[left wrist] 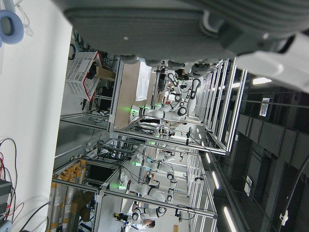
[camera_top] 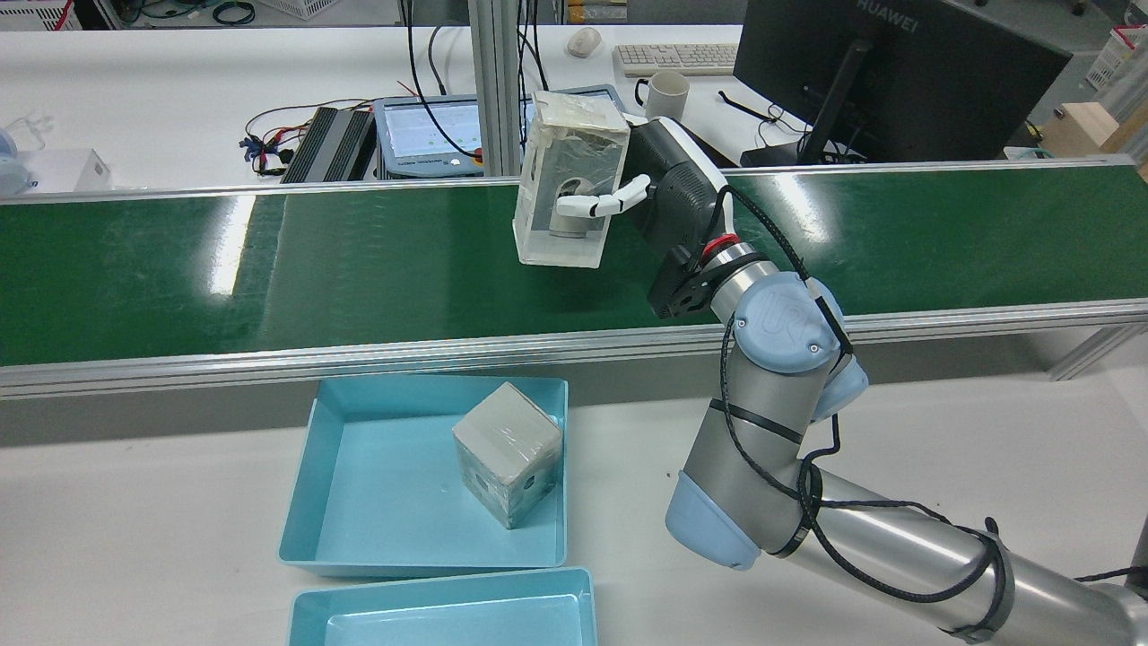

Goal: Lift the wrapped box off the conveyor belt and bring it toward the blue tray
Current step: 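Lift the wrapped box off the belt and swing it toward the blue tray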

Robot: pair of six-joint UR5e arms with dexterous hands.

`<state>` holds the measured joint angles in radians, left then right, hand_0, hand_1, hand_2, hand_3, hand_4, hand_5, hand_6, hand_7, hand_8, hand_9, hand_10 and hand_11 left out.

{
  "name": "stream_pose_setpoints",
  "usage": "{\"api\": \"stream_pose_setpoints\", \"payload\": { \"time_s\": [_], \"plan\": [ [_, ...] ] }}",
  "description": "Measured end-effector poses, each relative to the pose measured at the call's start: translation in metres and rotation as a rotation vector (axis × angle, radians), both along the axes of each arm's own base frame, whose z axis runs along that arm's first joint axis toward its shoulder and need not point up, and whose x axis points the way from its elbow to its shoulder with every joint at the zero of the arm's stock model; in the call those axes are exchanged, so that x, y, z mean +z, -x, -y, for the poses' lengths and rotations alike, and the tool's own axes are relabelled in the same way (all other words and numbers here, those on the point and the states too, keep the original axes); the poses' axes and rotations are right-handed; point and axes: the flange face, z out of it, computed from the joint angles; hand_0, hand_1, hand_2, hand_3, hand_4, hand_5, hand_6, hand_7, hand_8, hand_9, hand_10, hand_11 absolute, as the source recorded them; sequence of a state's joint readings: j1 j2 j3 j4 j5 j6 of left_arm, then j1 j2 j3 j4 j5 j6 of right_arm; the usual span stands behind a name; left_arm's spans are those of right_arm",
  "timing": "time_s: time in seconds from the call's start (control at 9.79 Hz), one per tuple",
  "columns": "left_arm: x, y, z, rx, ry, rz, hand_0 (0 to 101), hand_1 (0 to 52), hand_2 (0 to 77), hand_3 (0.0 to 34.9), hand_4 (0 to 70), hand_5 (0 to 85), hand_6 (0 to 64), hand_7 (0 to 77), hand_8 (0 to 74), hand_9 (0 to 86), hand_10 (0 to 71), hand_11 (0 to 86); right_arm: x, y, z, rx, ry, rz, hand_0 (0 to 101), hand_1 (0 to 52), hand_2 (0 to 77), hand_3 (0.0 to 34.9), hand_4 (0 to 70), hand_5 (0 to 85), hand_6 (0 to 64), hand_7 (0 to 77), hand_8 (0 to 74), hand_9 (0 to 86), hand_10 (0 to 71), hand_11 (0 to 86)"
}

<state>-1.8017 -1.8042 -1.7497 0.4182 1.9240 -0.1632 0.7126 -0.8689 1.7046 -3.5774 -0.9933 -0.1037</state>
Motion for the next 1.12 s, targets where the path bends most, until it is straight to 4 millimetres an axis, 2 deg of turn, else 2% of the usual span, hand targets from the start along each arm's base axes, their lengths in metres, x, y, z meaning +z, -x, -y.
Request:
{"api": "stream_pose_setpoints", "payload": {
  "time_s": [0.1, 0.31, 0.41, 0.51, 0.61, 0.72, 0.82, 0.92, 1.02, 1.12],
  "plan": [
    [0.0, 0.0, 0.0, 0.0, 0.0, 0.0, 0, 0.0, 0.5, 0.0, 0.0, 1.1, 0.5, 0.5, 1.1, 0.5, 0.0, 0.5, -0.02, 0.008, -0.016, -0.026, -0.021, 0.026, 50, 13.1, 26.7, 0.0, 40.9, 38.7, 38.7, 45.3, 49.6, 45.8, 54.0, 35.5],
    [0.0, 0.0, 0.0, 0.0, 0.0, 0.0, 0, 0.0, 1.1, 0.0, 0.0, 1.1, 0.5, 0.5, 1.1, 0.5, 0.5, 0.5, -0.05, 0.053, -0.062, -0.106, -0.043, 0.058, 49, 13.1, 26.7, 0.0, 40.9, 39.3, 40.4, 46.9, 53.5, 49.6, 60.0, 39.3],
    [0.0, 0.0, 0.0, 0.0, 0.0, 0.0, 0, 0.0, 1.1, 0.0, 0.0, 1.1, 0.5, 0.5, 0.5, 0.5, 0.5, 0.5, -0.058, 0.075, -0.083, -0.125, -0.047, 0.055, 49, 13.1, 26.7, 0.0, 40.9, 41.5, 43.6, 52.4, 57.8, 57.3, 61.1, 44.2],
    [0.0, 0.0, 0.0, 0.0, 0.0, 0.0, 0, 0.0, 1.1, 0.0, 0.0, 1.1, 0.5, 0.5, 1.1, 0.5, 0.5, 0.5, -0.065, 0.091, -0.095, -0.133, -0.053, 0.044, 49, 13.1, 26.7, 0.0, 40.9, 44.2, 43.6, 52.4, 57.8, 57.3, 60.5, 51.8],
    [0.0, 0.0, 0.0, 0.0, 0.0, 0.0, 0, 0.0, 1.1, 0.0, 0.0, 1.1, 0.5, 0.5, 1.1, 0.5, 0.5, 0.5, -0.071, 0.107, -0.102, -0.139, -0.056, 0.028, 48, 13.1, 26.7, 0.0, 40.4, 46.9, 44.2, 56.2, 60.0, 63.8, 61.1, 60.5],
    [0.0, 0.0, 0.0, 0.0, 0.0, 0.0, 0, 0.0, 1.1, 0.0, 0.0, 1.1, 0.5, 0.5, 1.1, 0.5, 0.5, 0.5, -0.075, 0.12, -0.104, -0.146, -0.055, 0.014, 48, 0.5, 33.8, 0.0, 40.4, 46.9, 44.7, 62.2, 64.4, 73.6, 62.7, 75.8],
    [0.0, 0.0, 0.0, 0.0, 0.0, 0.0, 0, 0.0, 0.5, 0.0, 0.0, 1.1, 0.5, 0.5, 0.5, 0.5, 0.5, 0.5, -0.077, 0.133, -0.106, -0.155, -0.058, 0.009, 47, 0.5, 33.8, 0.0, 40.4, 46.9, 44.2, 67.1, 69.3, 78.5, 58.4, 78.5],
    [0.0, 0.0, 0.0, 0.0, 0.0, 0.0, 0, 0.0, 1.1, 0.0, 0.0, 1.1, 0.5, 0.5, 0.5, 0.5, 0.5, 0.5, -0.079, 0.146, -0.107, -0.167, -0.066, 0.014, 48, 0.5, 33.8, 0.0, 40.4, 46.9, 44.2, 67.1, 61.1, 81.8, 43.1, 78.0],
    [0.0, 0.0, 0.0, 0.0, 0.0, 0.0, 0, 0.0, 1.1, 0.0, 0.0, 1.1, 0.5, 0.5, 1.1, 0.5, 0.0, 0.5, -0.081, 0.159, -0.108, -0.181, -0.077, 0.024, 48, 0.5, 33.8, 0.0, 40.4, 46.9, 44.2, 67.1, 61.1, 81.8, 43.1, 78.0],
    [0.0, 0.0, 0.0, 0.0, 0.0, 0.0, 0, 0.0, 0.5, 0.0, 0.0, 1.1, 0.5, 0.5, 1.1, 0.5, 0.5, 0.5, -0.082, 0.167, -0.11, -0.197, -0.086, 0.028, 50, 0.5, 33.8, 0.0, 38.7, 55.6, 44.2, 67.1, 52.9, 80.7, 33.3, 45.8]
  ]
}}
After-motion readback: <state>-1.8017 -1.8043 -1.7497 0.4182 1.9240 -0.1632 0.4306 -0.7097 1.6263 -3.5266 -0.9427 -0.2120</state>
